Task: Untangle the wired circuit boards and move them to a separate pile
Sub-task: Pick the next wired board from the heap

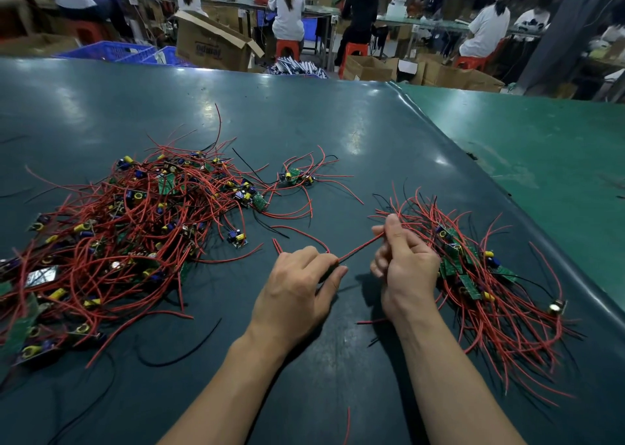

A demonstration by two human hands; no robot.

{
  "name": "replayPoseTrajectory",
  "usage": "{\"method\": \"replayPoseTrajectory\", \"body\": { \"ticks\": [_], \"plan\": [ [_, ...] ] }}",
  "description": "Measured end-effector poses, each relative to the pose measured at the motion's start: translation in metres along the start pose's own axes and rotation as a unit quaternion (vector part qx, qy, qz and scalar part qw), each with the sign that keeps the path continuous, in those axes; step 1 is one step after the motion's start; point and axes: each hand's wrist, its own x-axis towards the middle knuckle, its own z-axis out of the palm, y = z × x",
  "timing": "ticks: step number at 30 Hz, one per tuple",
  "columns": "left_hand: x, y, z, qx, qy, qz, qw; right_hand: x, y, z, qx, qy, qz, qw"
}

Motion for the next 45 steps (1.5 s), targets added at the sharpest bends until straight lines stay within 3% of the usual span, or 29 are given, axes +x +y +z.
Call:
{"method": "replayPoseTrajectory", "body": {
  "ticks": [4, 14, 16, 18, 22, 27, 29, 32, 35, 38, 40, 42, 45],
  "plan": [
    [-0.001, 0.001, 0.0, 0.0, -0.016, 0.008, 1.0, 0.01, -0.015, -0.002, 0.008, 0.027, -0.019, 0.999],
    [0.001, 0.005, -0.006, -0.021, -0.035, -0.027, 0.999, 0.011, -0.032, 0.006, 0.003, 0.077, 0.065, 0.995],
    [0.003, 0.003, -0.007, -0.046, 0.005, -0.06, 0.997, 0.003, -0.036, 0.003, -0.062, 0.043, 0.084, 0.994],
    [0.004, 0.004, -0.008, -0.047, 0.022, -0.061, 0.997, -0.015, -0.034, -0.005, -0.147, -0.041, 0.119, 0.981],
    [0.0, 0.003, -0.008, -0.027, -0.033, 0.014, 0.999, -0.052, -0.018, -0.006, -0.183, -0.251, 0.181, 0.933],
    [0.0, 0.004, -0.013, -0.082, -0.039, -0.044, 0.995, -0.049, -0.022, -0.002, -0.289, -0.295, 0.029, 0.91],
    [0.0, 0.004, -0.011, -0.072, -0.048, -0.026, 0.996, -0.046, -0.024, -0.005, -0.325, -0.298, -0.037, 0.897],
    [0.001, 0.003, -0.009, -0.031, -0.012, -0.02, 0.999, -0.048, -0.025, -0.007, -0.286, -0.223, -0.073, 0.929],
    [0.003, 0.0, -0.004, 0.071, 0.064, -0.086, 0.992, -0.042, -0.027, -0.009, -0.194, -0.072, -0.1, 0.973],
    [0.004, -0.001, -0.001, 0.127, 0.074, -0.119, 0.982, -0.03, -0.029, -0.016, 0.002, 0.089, -0.026, 0.996],
    [0.003, -0.002, 0.002, 0.15, 0.047, -0.107, 0.982, -0.031, -0.023, -0.019, 0.074, 0.137, 0.056, 0.986],
    [0.002, -0.003, 0.004, 0.161, 0.036, -0.108, 0.98, -0.036, -0.013, -0.02, 0.049, 0.144, 0.092, 0.984],
    [0.002, -0.005, 0.003, 0.169, 0.031, -0.129, 0.977, -0.04, -0.003, -0.012, -0.105, 0.101, 0.019, 0.989]
  ]
}}
